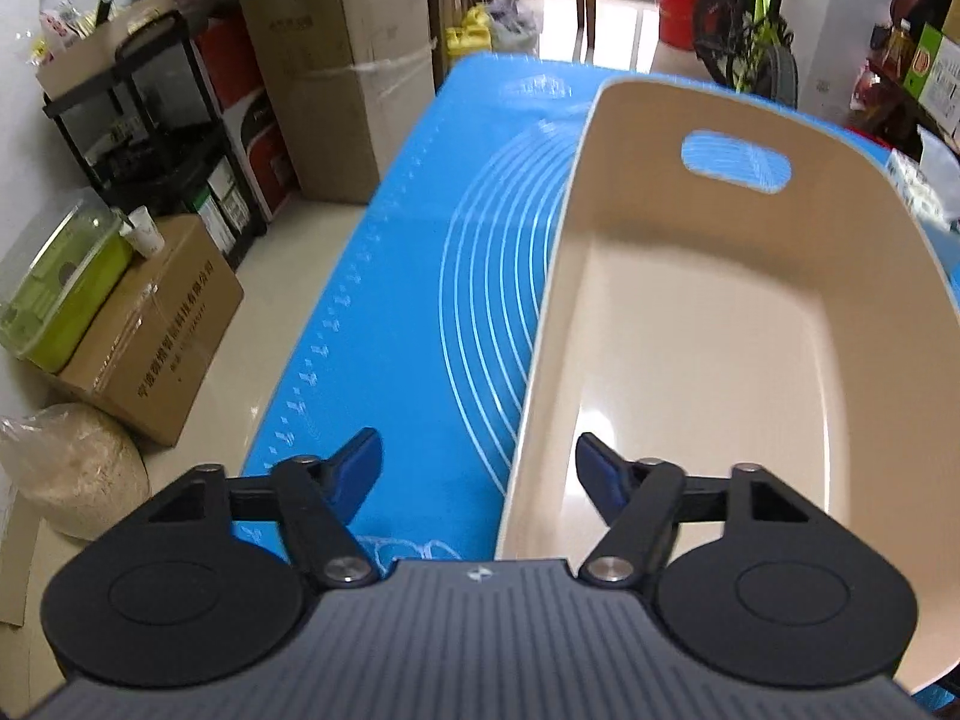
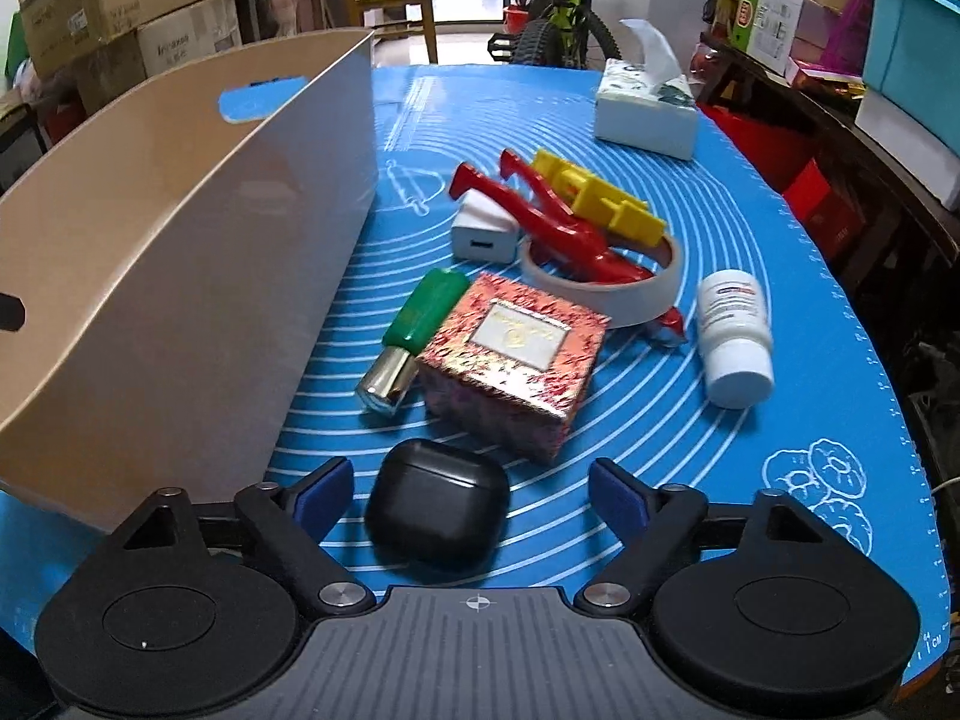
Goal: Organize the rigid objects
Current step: 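Grasp the beige bin rim with the left tool while the right tool grasps the black earbud case, then carry the black earbud case into the bin and open the right tool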
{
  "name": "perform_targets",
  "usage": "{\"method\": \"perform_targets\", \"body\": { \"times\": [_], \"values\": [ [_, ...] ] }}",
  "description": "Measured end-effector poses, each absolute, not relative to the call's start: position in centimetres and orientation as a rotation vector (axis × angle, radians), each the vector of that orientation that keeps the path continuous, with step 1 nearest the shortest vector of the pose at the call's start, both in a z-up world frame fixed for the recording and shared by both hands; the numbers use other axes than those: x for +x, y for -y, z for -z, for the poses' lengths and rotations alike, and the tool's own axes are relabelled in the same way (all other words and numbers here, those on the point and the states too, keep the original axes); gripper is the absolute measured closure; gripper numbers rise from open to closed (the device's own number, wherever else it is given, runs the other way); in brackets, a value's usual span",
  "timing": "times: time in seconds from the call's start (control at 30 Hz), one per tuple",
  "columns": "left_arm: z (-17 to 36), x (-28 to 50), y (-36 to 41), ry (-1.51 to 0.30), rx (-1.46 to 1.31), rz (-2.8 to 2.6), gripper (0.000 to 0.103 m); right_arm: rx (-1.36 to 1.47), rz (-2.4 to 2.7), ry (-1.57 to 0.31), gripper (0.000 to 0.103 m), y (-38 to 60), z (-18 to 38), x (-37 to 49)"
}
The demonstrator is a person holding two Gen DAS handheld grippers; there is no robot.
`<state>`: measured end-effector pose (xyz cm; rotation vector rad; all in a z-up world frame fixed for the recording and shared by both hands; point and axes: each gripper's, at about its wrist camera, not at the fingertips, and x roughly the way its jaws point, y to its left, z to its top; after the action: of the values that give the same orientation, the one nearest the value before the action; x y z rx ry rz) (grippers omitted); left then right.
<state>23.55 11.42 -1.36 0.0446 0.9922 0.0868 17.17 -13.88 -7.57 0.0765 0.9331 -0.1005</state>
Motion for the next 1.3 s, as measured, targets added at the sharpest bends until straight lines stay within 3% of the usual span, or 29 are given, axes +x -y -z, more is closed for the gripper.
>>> {"method": "perform_targets", "body": {
  "times": [0.1,0.23,0.37,0.77,1.3],
  "values": [
    [1.9,23.7,-11.5,-1.020,0.046,-0.074,0.051,0.065,0.111,-0.953,0.026,13.4,8.1,17.4],
    [2.0,23.6,-11.5,-1.041,0.028,-0.057,0.076,0.072,0.098,-0.935,0.035,13.4,8.1,17.1],
    [2.3,23.6,-11.3,-1.063,0.023,-0.025,0.092,0.072,0.098,-0.924,0.046,13.3,8.0,16.9],
    [2.3,23.7,-11.5,-1.072,0.008,-0.014,0.094,0.135,0.123,-0.899,0.046,14.7,6.4,16.1],
    [2.5,23.6,-11.2,-1.067,0.020,-0.010,0.094,0.139,0.070,-0.555,0.046,13.3,-3.2,18.0]
  ]
}}
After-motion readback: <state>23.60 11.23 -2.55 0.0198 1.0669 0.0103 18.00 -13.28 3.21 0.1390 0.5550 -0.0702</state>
